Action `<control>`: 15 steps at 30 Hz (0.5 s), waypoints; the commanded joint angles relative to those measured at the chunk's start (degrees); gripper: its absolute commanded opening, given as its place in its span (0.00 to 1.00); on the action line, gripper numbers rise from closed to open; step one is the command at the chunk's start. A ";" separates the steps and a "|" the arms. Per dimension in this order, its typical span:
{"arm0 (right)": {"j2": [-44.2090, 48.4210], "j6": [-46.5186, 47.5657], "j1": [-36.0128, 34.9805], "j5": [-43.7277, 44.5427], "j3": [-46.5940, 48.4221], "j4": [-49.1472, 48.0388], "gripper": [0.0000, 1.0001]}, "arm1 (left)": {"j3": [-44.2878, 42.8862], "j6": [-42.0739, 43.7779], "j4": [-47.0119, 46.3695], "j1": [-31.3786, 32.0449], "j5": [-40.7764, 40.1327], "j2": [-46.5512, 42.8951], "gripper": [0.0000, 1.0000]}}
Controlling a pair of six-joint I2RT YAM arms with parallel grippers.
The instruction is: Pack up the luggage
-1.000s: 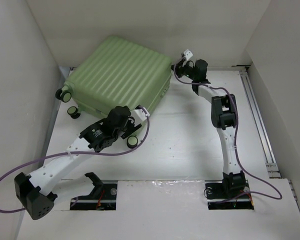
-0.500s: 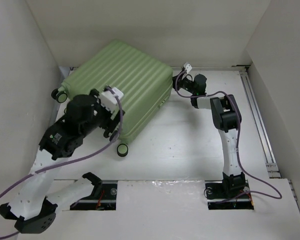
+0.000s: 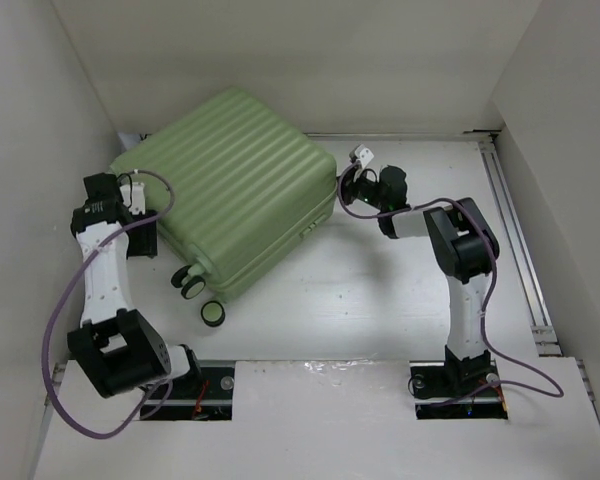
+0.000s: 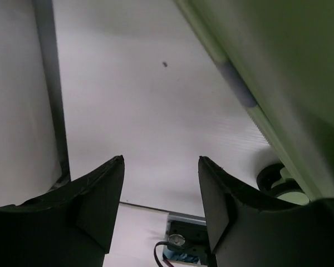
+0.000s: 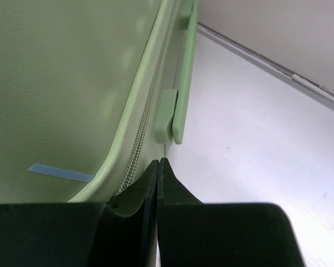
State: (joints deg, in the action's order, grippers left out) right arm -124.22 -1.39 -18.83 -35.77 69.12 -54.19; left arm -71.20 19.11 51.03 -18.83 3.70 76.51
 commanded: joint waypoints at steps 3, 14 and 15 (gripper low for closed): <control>3.46 1.56 -11.13 -12.22 -5.30 2.25 0.00 | 8.34 2.60 -10.37 1.60 -1.77 -2.26 0.52; 19.00 14.56 -18.43 -11.17 -16.47 13.76 0.00 | -2.70 12.07 -26.06 15.83 -2.74 22.79 0.57; 19.89 15.09 -18.96 -11.16 -17.17 15.16 0.00 | -3.59 12.70 -26.67 16.80 -1.95 25.33 0.57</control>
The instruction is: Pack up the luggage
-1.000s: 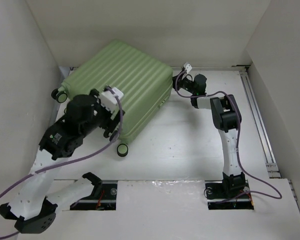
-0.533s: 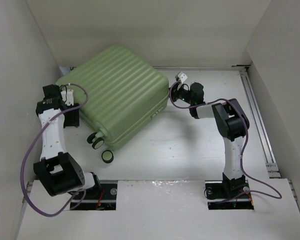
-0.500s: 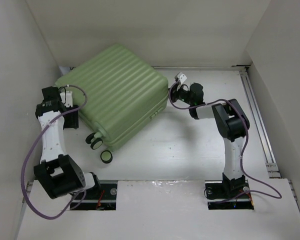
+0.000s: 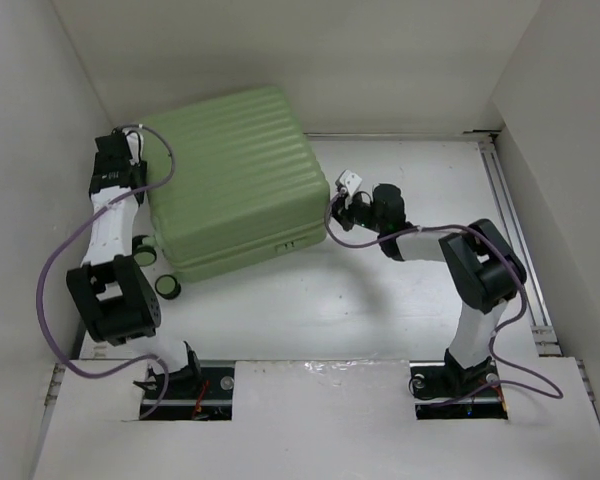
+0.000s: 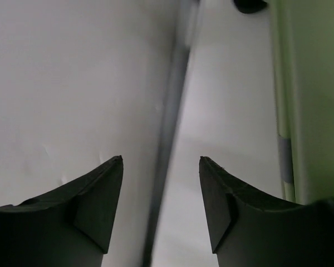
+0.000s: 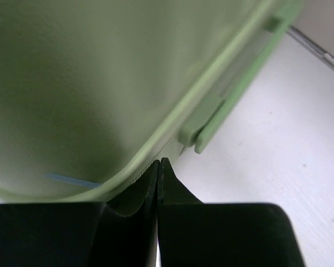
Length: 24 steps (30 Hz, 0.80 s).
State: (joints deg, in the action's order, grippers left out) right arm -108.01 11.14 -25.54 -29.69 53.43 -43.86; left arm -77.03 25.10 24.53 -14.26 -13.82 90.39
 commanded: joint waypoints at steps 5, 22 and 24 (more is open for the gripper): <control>10.00 6.78 -14.36 -15.05 -6.66 12.20 0.00 | -1.09 11.71 -2.64 22.16 17.78 15.42 0.57; 27.05 8.54 -5.85 -8.29 -17.56 25.91 0.08 | -14.29 11.45 2.54 16.92 25.86 10.01 0.57; 29.76 11.08 -5.22 -6.96 -16.96 30.03 0.25 | -13.67 13.73 3.67 13.93 26.91 7.01 0.57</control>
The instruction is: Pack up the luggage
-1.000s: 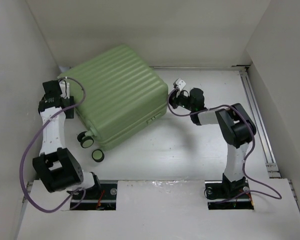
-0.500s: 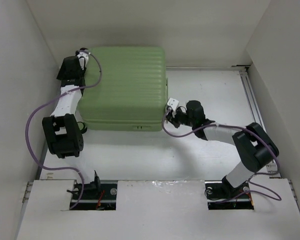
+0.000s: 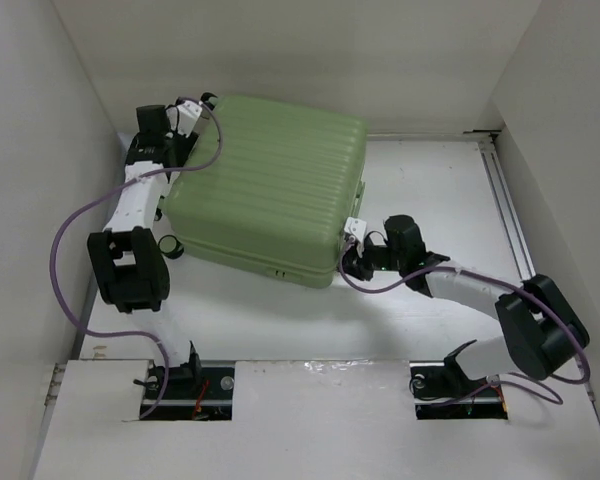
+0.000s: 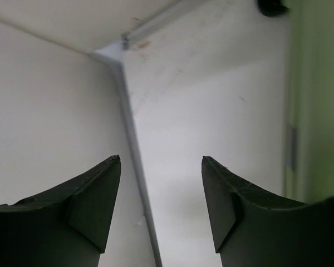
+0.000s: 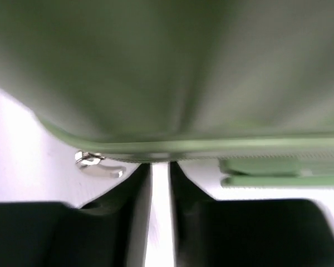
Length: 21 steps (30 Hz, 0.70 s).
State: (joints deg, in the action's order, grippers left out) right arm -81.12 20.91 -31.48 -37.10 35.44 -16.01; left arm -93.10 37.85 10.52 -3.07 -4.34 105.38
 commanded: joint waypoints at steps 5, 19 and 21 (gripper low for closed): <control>9.04 0.81 -0.68 5.17 -0.54 3.88 0.56 | 3.88 13.63 18.22 -8.24 27.44 -18.62 0.61; 24.52 -7.19 0.11 11.44 -8.28 8.89 0.65 | 1.87 60.75 46.86 -22.07 42.40 -18.82 0.68; 25.13 -7.20 -0.50 11.44 -9.60 8.89 0.65 | 3.17 64.18 47.66 -22.07 42.92 -18.81 0.69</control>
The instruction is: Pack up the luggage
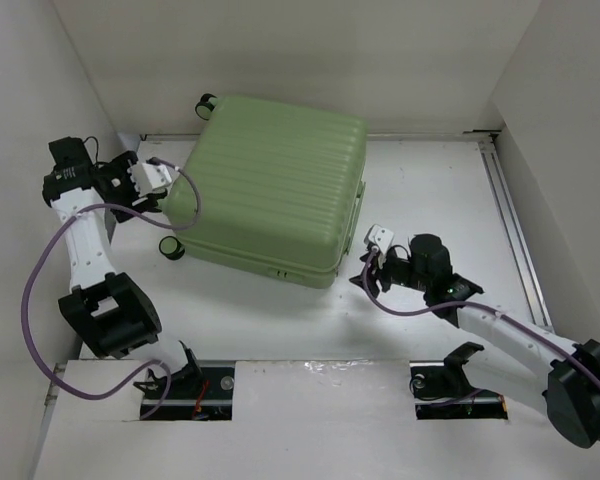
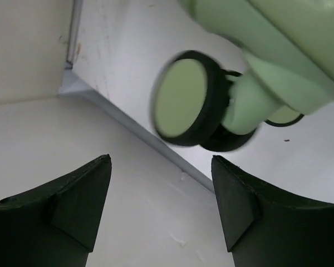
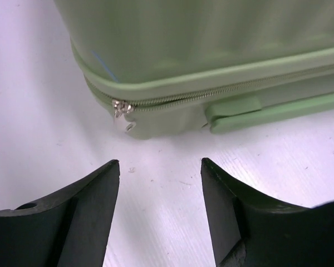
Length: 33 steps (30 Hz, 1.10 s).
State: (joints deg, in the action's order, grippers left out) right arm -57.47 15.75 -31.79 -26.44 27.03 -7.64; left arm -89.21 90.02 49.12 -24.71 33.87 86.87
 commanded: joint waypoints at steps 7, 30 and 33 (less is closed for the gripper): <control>0.96 -1.51 -1.87 1.30 -1.19 0.52 0.65 | 4.83 22.02 2.12 0.80 5.95 -1.79 0.72; 1.30 2.45 -1.87 -1.95 0.84 0.52 0.71 | 11.78 31.01 -2.45 10.12 -2.58 -0.91 0.35; 1.32 1.58 -3.54 -0.47 0.84 -2.37 0.71 | 12.83 29.52 -3.59 10.12 -3.11 -0.91 0.00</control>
State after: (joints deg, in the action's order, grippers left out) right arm -56.64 17.41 -33.76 -27.20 27.07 -6.09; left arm -78.17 118.19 48.42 -15.84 30.46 84.33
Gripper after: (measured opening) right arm 0.709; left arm 0.390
